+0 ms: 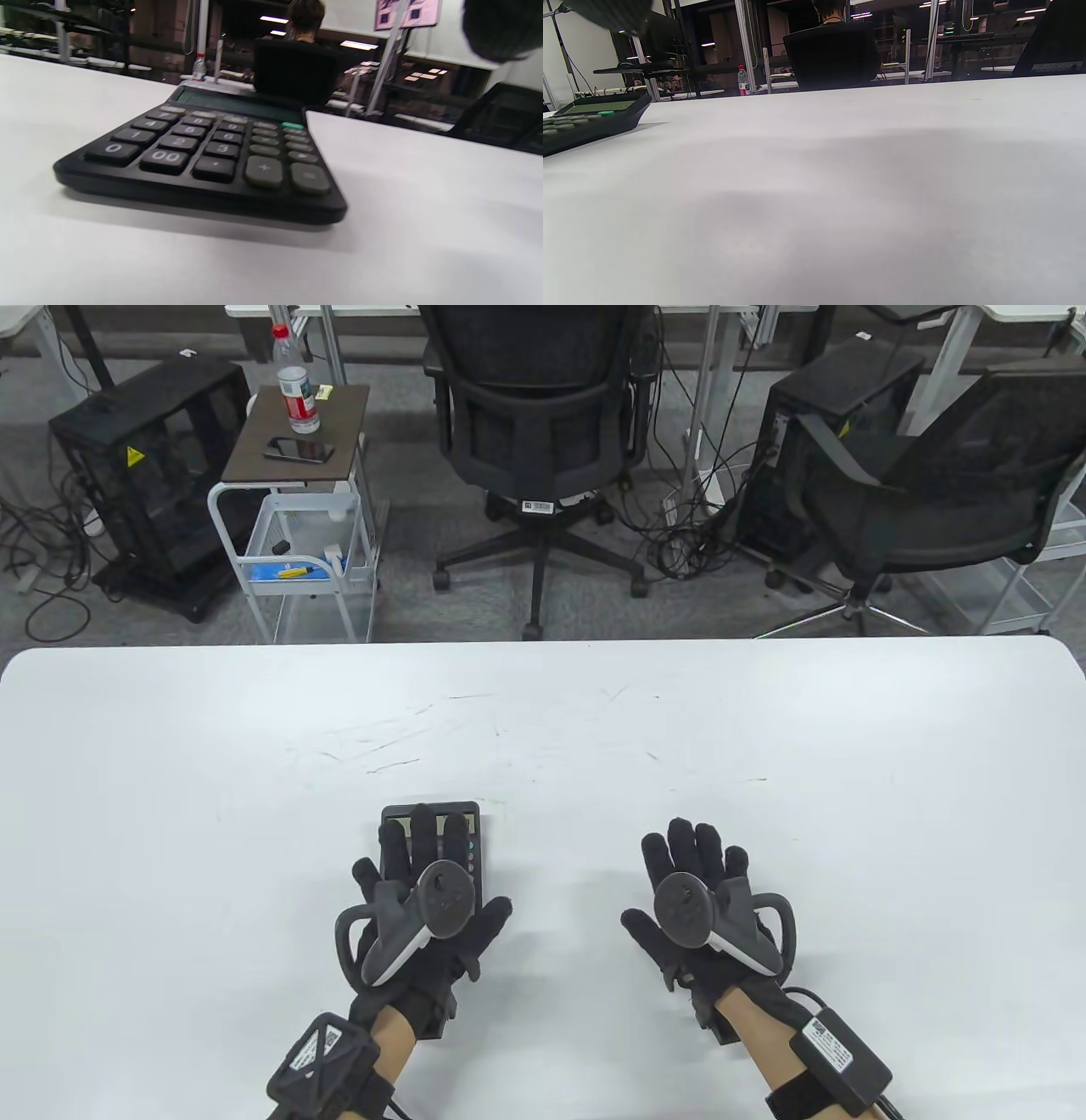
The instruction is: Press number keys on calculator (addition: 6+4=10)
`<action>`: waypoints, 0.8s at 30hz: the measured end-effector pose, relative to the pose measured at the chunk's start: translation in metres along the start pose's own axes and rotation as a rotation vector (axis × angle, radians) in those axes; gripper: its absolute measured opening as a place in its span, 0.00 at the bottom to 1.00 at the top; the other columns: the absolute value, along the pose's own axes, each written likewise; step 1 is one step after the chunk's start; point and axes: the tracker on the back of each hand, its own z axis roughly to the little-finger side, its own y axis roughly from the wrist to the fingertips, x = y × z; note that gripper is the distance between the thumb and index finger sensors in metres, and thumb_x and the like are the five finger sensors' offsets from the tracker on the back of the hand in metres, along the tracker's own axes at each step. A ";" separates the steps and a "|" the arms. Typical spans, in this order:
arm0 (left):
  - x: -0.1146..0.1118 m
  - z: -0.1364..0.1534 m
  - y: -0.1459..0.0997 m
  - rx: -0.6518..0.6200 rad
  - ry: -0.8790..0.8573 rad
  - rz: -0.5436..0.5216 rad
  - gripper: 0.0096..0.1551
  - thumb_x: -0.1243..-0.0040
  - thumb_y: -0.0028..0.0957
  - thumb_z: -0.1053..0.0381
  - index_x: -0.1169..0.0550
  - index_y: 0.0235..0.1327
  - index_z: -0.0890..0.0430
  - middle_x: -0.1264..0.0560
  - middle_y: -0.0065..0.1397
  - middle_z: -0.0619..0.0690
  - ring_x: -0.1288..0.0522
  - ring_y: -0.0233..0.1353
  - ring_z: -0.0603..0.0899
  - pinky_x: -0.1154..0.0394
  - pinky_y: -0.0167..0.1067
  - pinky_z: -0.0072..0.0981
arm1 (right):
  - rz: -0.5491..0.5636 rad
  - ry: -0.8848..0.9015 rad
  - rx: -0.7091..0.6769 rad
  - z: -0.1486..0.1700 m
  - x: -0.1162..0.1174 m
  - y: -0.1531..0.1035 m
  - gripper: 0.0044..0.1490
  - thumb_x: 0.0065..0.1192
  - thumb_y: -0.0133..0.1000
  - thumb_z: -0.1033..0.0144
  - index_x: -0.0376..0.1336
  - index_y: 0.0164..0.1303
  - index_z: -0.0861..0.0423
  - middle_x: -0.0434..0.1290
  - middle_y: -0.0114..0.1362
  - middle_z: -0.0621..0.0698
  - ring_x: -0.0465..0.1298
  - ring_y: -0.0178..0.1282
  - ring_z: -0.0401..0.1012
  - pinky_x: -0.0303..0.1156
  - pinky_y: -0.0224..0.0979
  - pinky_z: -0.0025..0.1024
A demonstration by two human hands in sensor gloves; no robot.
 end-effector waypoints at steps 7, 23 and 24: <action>-0.022 0.006 0.045 0.213 -0.038 0.187 0.70 0.33 0.37 0.17 0.60 0.78 0.39 0.64 0.87 0.51 0.55 0.82 0.82 0.47 0.67 0.89 | -0.006 0.013 0.008 0.002 0.000 0.001 0.59 0.51 0.48 0.30 0.34 0.80 0.46 0.36 0.88 0.58 0.39 0.85 0.62 0.40 0.78 0.65; -0.037 0.012 0.071 0.360 -0.040 0.246 0.71 0.28 0.37 0.21 0.59 0.78 0.38 0.64 0.86 0.55 0.47 0.81 0.83 0.36 0.67 0.85 | -0.017 0.015 0.010 0.003 0.002 0.000 0.58 0.51 0.48 0.31 0.33 0.80 0.45 0.35 0.88 0.58 0.39 0.84 0.63 0.41 0.77 0.69; -0.037 0.011 0.071 0.371 -0.045 0.235 0.70 0.27 0.37 0.22 0.58 0.78 0.39 0.64 0.86 0.55 0.47 0.80 0.84 0.36 0.66 0.86 | -0.019 0.016 0.007 0.002 0.002 0.000 0.59 0.51 0.48 0.30 0.33 0.80 0.45 0.35 0.88 0.58 0.39 0.85 0.63 0.41 0.77 0.69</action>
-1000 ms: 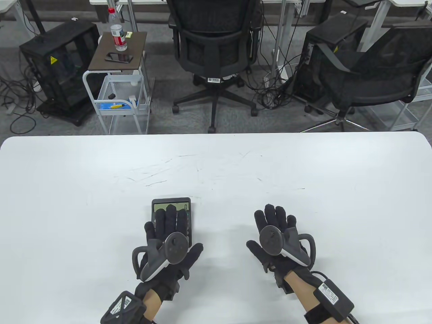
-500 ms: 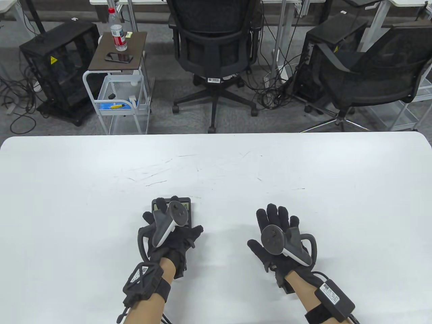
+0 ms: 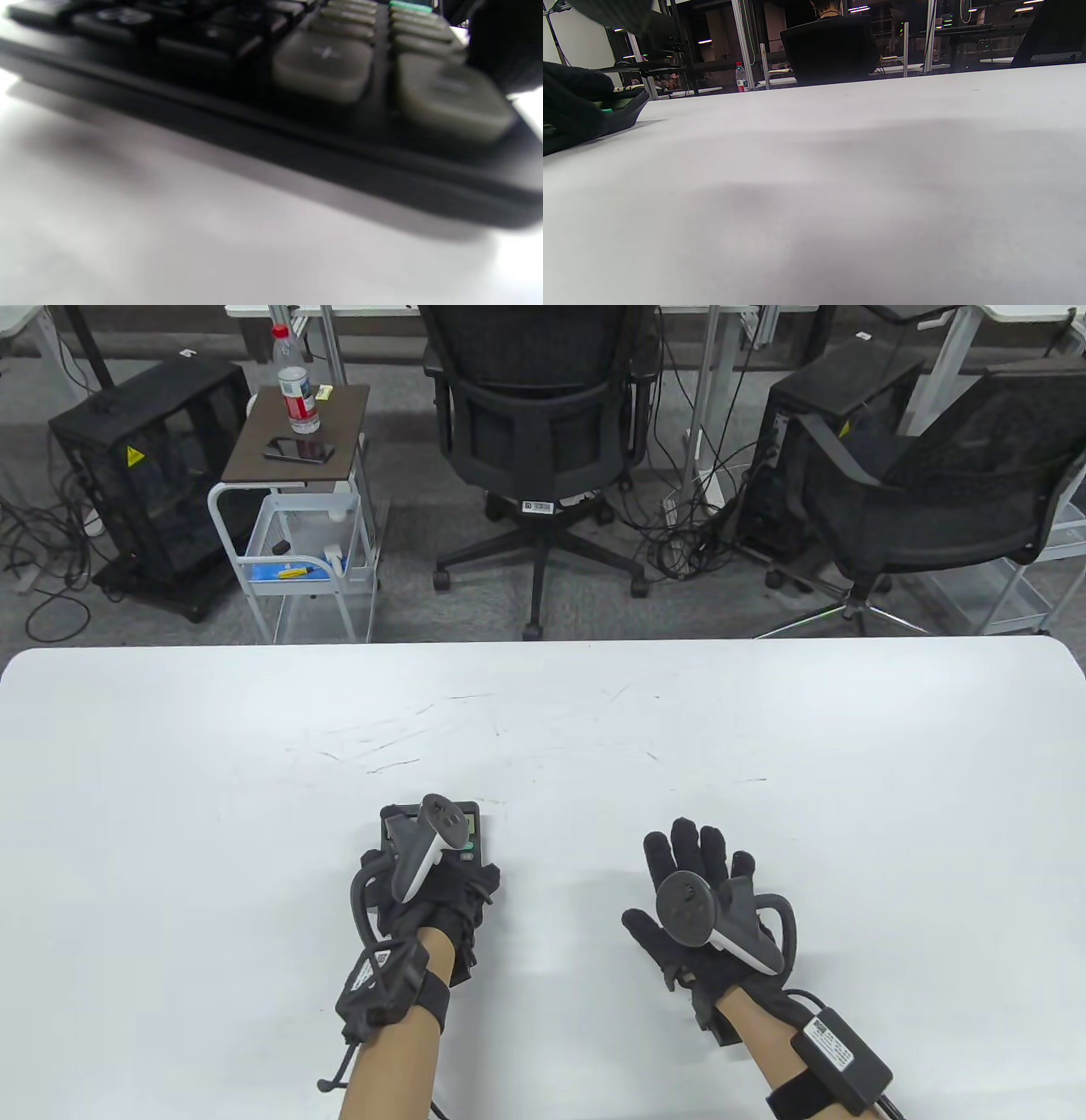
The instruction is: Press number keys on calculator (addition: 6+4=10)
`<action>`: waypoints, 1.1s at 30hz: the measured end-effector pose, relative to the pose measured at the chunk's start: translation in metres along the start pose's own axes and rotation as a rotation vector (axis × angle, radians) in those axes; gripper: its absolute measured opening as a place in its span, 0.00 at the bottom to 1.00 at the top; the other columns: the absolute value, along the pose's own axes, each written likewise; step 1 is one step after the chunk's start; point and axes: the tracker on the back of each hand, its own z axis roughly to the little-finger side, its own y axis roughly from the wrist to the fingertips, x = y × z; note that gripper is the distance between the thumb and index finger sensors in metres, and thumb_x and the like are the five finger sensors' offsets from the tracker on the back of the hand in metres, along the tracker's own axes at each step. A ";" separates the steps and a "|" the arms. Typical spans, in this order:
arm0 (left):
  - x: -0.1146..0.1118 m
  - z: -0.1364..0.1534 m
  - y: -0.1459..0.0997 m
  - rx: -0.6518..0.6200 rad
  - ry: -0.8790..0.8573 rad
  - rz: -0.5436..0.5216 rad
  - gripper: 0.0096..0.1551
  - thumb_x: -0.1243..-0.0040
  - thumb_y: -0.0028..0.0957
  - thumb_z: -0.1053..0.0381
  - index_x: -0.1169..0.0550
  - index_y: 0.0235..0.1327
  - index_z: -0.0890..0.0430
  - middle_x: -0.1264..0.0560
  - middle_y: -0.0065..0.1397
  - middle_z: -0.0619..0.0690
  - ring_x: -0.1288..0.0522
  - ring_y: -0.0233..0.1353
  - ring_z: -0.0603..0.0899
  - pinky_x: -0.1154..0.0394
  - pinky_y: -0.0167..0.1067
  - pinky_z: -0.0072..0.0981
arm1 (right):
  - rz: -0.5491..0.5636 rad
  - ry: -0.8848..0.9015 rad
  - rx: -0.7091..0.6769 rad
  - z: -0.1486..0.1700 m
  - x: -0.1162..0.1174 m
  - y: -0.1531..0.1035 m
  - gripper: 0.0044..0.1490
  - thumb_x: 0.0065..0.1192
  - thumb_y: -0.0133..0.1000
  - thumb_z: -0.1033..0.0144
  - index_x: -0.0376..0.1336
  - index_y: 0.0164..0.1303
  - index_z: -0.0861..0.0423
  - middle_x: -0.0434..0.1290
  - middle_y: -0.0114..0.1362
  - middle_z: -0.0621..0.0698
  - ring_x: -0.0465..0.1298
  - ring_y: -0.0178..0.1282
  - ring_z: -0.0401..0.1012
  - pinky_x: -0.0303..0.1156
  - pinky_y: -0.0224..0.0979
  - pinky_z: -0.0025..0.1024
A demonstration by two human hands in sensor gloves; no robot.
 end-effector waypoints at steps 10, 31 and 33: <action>-0.006 -0.032 -0.035 -0.037 -0.044 -0.007 0.69 0.30 0.39 0.23 0.59 0.78 0.42 0.65 0.84 0.58 0.47 0.77 0.88 0.36 0.62 0.90 | 0.006 0.017 0.013 0.003 -0.001 0.001 0.58 0.51 0.48 0.30 0.33 0.80 0.45 0.35 0.88 0.58 0.40 0.84 0.63 0.41 0.77 0.69; -0.052 -0.120 -0.085 -0.116 0.060 0.028 0.66 0.35 0.43 0.22 0.59 0.78 0.43 0.65 0.84 0.60 0.47 0.76 0.89 0.35 0.60 0.90 | 0.021 0.028 0.024 0.004 -0.003 -0.002 0.58 0.50 0.48 0.31 0.34 0.80 0.45 0.35 0.88 0.58 0.40 0.84 0.63 0.41 0.77 0.70; -0.056 -0.122 -0.086 -0.111 0.061 0.041 0.66 0.35 0.44 0.22 0.60 0.78 0.43 0.66 0.84 0.60 0.48 0.76 0.89 0.35 0.61 0.90 | 0.022 0.028 0.024 0.004 -0.003 -0.002 0.58 0.50 0.48 0.31 0.34 0.80 0.45 0.35 0.88 0.58 0.40 0.84 0.63 0.41 0.77 0.70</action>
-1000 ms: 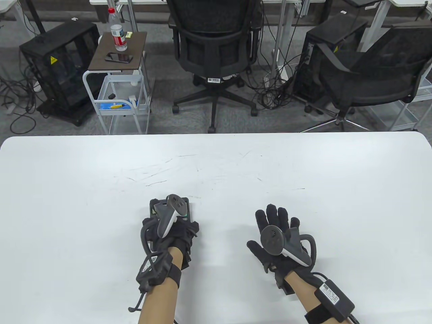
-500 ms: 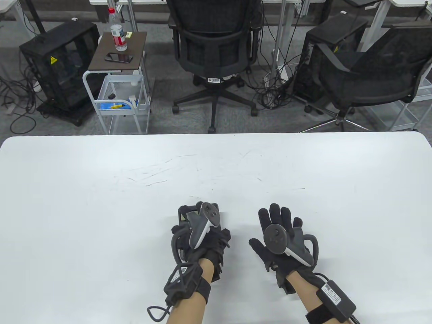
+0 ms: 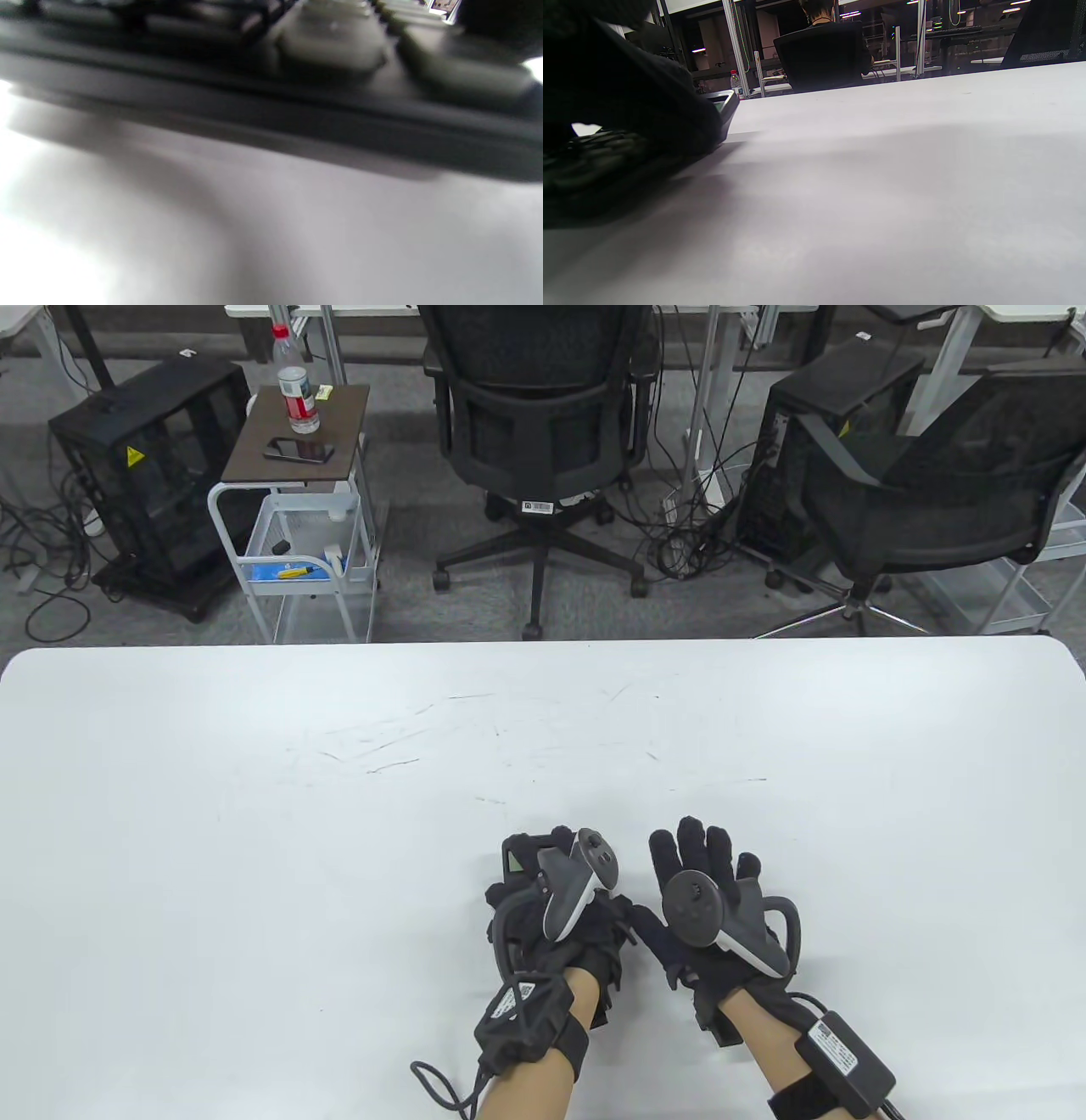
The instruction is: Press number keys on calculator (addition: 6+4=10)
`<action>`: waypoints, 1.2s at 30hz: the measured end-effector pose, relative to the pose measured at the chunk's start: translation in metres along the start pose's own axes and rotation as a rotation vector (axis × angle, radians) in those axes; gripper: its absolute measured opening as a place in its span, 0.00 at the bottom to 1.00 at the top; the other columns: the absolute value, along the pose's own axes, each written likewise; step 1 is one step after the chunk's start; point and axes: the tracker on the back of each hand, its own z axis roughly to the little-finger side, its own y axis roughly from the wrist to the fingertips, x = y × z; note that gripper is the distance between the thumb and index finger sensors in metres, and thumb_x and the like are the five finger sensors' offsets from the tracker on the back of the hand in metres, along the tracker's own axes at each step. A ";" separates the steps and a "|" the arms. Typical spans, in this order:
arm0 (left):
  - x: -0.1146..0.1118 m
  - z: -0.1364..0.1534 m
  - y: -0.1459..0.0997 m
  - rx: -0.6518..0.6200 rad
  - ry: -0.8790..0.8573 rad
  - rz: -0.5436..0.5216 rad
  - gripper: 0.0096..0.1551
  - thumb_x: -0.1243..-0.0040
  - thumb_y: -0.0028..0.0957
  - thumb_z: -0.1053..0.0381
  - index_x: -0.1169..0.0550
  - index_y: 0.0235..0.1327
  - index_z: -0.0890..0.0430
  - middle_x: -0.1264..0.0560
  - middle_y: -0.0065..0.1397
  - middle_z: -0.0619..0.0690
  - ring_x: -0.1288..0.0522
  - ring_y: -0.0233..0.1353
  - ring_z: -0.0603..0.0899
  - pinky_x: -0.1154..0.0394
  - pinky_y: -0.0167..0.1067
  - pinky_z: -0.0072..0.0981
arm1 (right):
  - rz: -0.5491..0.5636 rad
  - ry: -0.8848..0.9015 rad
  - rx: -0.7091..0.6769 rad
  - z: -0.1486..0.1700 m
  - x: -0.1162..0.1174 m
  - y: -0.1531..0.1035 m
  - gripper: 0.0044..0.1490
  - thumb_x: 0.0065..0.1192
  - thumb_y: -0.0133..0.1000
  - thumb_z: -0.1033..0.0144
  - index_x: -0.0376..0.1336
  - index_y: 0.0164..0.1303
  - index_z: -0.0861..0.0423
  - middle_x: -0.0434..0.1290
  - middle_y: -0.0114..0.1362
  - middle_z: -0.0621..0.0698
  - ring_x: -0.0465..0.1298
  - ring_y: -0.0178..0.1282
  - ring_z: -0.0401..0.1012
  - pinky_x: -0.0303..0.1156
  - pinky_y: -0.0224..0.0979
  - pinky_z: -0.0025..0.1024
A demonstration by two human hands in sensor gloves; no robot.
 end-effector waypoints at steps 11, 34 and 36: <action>0.005 0.012 -0.002 -0.040 0.037 0.014 0.66 0.42 0.44 0.17 0.63 0.77 0.43 0.66 0.84 0.59 0.44 0.77 0.84 0.33 0.63 0.84 | -0.011 -0.017 0.004 -0.002 0.004 0.000 0.57 0.50 0.48 0.31 0.34 0.80 0.45 0.35 0.88 0.58 0.40 0.84 0.64 0.41 0.77 0.70; 0.051 0.171 -0.031 -0.320 -0.081 -0.361 0.53 0.44 0.45 0.26 0.52 0.79 0.40 0.58 0.88 0.45 0.58 0.87 0.62 0.58 0.79 0.66 | -0.080 -0.002 -0.014 -0.016 0.020 0.007 0.56 0.50 0.48 0.31 0.35 0.80 0.43 0.35 0.88 0.58 0.40 0.84 0.63 0.41 0.77 0.68; 0.051 0.171 -0.030 -0.319 -0.084 -0.385 0.53 0.43 0.44 0.26 0.52 0.78 0.40 0.58 0.88 0.44 0.58 0.87 0.62 0.59 0.79 0.66 | -0.085 -0.006 -0.013 -0.017 0.021 0.008 0.56 0.50 0.48 0.31 0.35 0.80 0.42 0.35 0.88 0.58 0.40 0.84 0.63 0.41 0.77 0.68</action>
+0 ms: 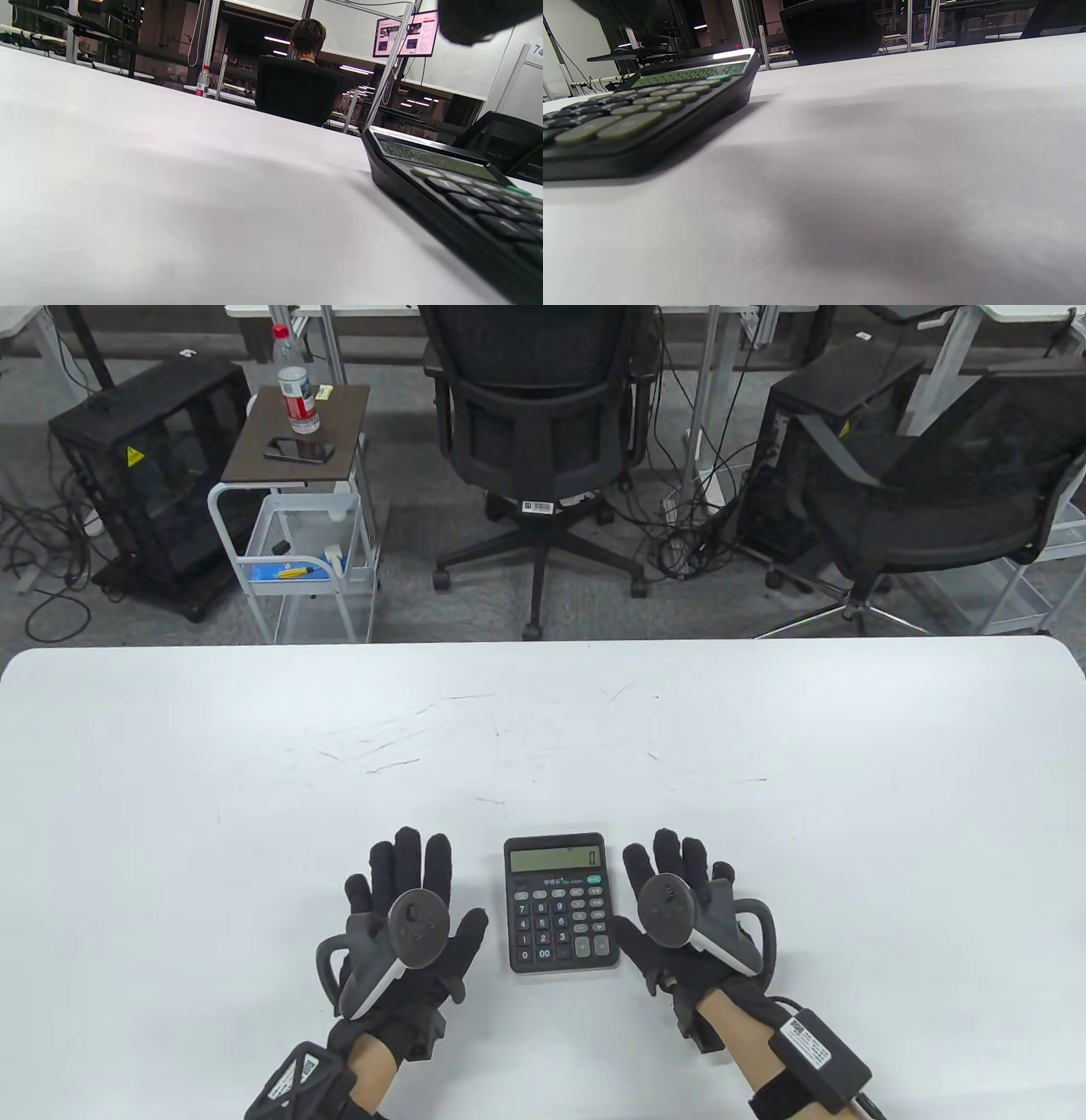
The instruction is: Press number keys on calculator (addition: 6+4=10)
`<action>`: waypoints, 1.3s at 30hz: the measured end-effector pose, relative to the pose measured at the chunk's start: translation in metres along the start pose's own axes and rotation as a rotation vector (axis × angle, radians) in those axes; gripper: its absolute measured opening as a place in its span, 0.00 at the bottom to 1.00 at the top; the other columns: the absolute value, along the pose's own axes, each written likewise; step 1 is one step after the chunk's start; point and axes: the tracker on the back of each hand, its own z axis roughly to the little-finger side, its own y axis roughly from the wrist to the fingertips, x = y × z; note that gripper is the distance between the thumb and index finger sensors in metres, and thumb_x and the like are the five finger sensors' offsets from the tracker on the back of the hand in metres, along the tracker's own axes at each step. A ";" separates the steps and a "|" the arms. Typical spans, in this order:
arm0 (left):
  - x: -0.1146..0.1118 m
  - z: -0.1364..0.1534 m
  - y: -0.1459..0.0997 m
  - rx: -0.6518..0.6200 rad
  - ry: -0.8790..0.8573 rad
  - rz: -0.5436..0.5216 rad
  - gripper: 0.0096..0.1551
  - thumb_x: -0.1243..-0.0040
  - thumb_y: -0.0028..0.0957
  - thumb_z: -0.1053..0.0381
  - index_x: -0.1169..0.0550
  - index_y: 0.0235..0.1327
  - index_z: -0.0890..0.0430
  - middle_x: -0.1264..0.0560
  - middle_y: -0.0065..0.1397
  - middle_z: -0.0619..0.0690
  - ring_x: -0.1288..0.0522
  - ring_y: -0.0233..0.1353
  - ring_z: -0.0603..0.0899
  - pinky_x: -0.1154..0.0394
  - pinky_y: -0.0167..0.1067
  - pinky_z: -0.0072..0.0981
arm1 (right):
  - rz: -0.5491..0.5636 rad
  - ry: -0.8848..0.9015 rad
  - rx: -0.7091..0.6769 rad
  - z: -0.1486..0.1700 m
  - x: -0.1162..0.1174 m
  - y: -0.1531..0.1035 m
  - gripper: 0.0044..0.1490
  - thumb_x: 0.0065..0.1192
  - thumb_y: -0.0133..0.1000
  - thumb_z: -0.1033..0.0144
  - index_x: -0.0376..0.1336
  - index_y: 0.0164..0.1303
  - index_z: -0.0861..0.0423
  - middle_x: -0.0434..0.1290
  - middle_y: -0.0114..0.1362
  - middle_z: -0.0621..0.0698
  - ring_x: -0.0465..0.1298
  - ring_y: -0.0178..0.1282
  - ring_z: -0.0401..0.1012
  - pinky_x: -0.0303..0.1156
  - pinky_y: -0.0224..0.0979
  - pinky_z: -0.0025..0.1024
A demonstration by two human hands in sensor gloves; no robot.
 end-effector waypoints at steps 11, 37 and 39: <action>-0.006 -0.002 0.000 0.006 0.032 0.023 0.53 0.44 0.45 0.27 0.51 0.79 0.41 0.57 0.88 0.45 0.58 0.87 0.63 0.59 0.77 0.69 | -0.051 0.034 -0.159 -0.027 0.009 -0.006 0.49 0.53 0.48 0.33 0.44 0.79 0.34 0.36 0.88 0.56 0.39 0.85 0.62 0.41 0.78 0.68; -0.006 -0.003 -0.002 0.008 0.041 0.043 0.52 0.45 0.46 0.27 0.52 0.78 0.41 0.56 0.88 0.45 0.58 0.87 0.60 0.58 0.78 0.64 | -0.158 -0.040 -0.220 -0.042 0.024 -0.006 0.50 0.53 0.48 0.32 0.42 0.79 0.34 0.36 0.88 0.55 0.38 0.85 0.61 0.40 0.78 0.66; -0.005 -0.003 -0.002 0.008 0.039 0.040 0.52 0.45 0.46 0.27 0.52 0.78 0.41 0.56 0.88 0.44 0.58 0.87 0.60 0.58 0.78 0.64 | -0.166 -0.004 -0.206 -0.038 0.021 -0.006 0.49 0.53 0.48 0.33 0.43 0.79 0.34 0.36 0.88 0.55 0.38 0.85 0.61 0.40 0.78 0.67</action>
